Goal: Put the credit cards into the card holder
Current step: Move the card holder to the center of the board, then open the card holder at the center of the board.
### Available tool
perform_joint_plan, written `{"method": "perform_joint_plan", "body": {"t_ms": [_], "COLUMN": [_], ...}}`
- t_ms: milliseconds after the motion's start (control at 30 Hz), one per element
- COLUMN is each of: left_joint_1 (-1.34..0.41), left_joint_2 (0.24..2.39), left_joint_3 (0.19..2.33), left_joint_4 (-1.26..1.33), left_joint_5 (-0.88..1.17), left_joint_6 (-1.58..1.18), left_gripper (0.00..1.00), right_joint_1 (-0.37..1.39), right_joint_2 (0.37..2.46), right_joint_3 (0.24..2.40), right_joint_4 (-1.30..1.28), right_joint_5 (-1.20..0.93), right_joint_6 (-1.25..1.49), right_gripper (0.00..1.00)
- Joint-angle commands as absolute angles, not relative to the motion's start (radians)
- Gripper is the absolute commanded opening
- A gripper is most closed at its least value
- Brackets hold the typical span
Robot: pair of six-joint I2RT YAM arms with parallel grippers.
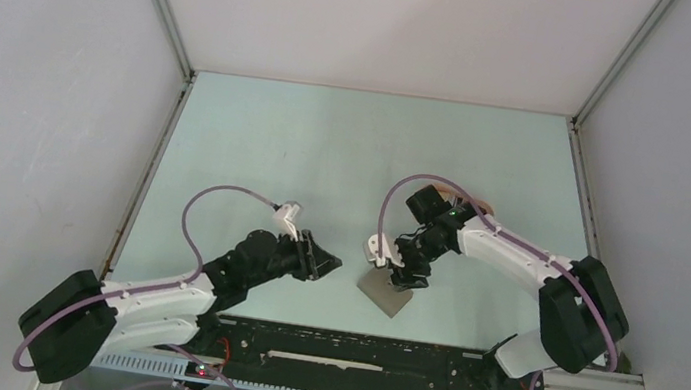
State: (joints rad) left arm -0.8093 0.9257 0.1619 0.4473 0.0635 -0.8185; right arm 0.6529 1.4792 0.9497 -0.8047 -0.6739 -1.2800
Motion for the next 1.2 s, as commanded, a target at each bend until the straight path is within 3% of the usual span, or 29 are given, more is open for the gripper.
{"method": "perform_joint_plan", "body": {"t_ms": [0,433,1167], "left_joint_1": [-0.813,-0.866,-0.932], "left_joint_2": [0.991,1.165,1.375], "left_joint_3": [0.156,0.2,0.277], "left_joint_4": [0.564,0.699,0.841], "left_joint_5": [0.101,0.149,0.175], "left_joint_6": [-0.842,-0.878,-0.922], "left_gripper": [0.45,0.37,0.32], "right_joint_1": [0.676,0.755,0.716], "right_joint_2": [1.523,1.623,1.564], "right_joint_3": [0.95,0.929,0.961], "right_joint_4": [-0.723,-0.706,-0.666], "right_joint_5": [-0.587,-0.484,-0.572], "right_joint_6": [-1.3,-1.293,-1.071], "right_gripper": [0.61,0.49,0.06]}}
